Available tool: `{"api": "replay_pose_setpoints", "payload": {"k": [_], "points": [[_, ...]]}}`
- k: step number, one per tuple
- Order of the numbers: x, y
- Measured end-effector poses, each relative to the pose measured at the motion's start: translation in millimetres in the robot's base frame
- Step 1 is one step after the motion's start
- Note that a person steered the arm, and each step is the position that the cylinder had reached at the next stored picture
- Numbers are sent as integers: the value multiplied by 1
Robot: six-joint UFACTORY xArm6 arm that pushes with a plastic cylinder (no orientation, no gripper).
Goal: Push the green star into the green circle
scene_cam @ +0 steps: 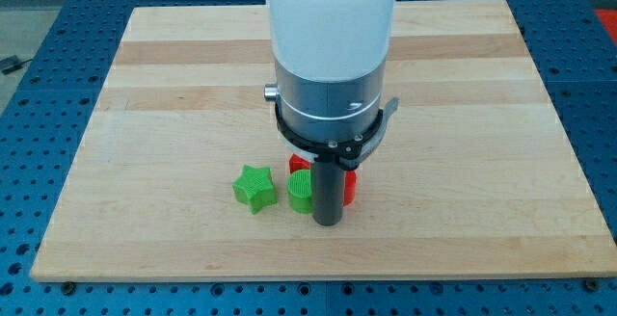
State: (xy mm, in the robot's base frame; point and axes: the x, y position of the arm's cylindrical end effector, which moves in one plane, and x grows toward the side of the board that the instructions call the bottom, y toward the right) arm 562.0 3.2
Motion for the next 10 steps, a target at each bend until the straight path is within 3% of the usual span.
{"api": "replay_pose_setpoints", "payload": {"k": [1, 2, 4, 6, 8, 9, 10], "points": [[35, -4], [55, -45], [5, -141], [-25, -117], [-25, -83], [8, -90], [44, -35]]}}
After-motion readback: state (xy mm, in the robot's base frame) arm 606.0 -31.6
